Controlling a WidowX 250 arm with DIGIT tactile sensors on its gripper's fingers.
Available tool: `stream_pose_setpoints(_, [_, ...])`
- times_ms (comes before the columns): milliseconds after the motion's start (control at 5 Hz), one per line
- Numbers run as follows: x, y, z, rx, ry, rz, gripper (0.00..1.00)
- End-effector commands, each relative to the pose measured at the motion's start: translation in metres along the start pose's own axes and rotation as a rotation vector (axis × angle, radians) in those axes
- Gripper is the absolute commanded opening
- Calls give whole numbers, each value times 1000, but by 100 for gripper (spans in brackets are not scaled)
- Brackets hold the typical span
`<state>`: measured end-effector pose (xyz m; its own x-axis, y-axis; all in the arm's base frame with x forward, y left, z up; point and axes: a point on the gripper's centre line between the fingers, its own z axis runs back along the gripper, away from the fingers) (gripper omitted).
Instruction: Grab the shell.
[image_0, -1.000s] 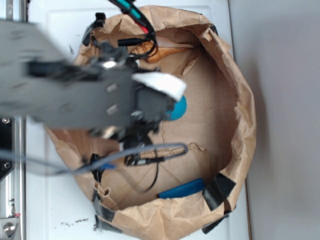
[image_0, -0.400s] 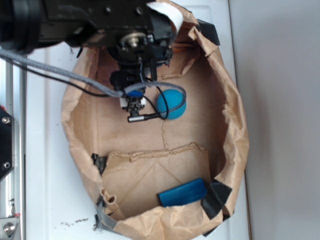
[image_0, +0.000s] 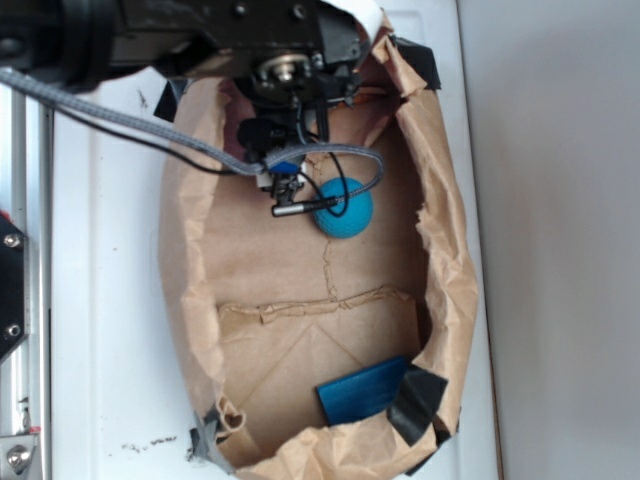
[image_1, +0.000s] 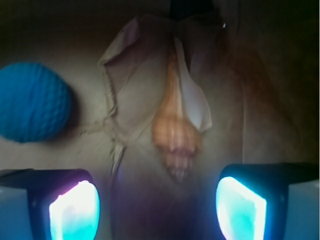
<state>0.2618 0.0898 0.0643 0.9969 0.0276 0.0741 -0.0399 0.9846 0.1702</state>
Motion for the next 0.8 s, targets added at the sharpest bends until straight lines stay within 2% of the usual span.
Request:
stream_pose_setpoints(0, [29, 0, 2, 33, -124, -113, 100])
stream_pose_setpoints(200, [36, -14, -15, 72, -122, -174, 100])
stream_pose_setpoints(400, [36, -26, -27, 134, -115, -212, 100])
stream_pose_setpoints(600, [32, -29, -23, 135, -138, -205, 0])
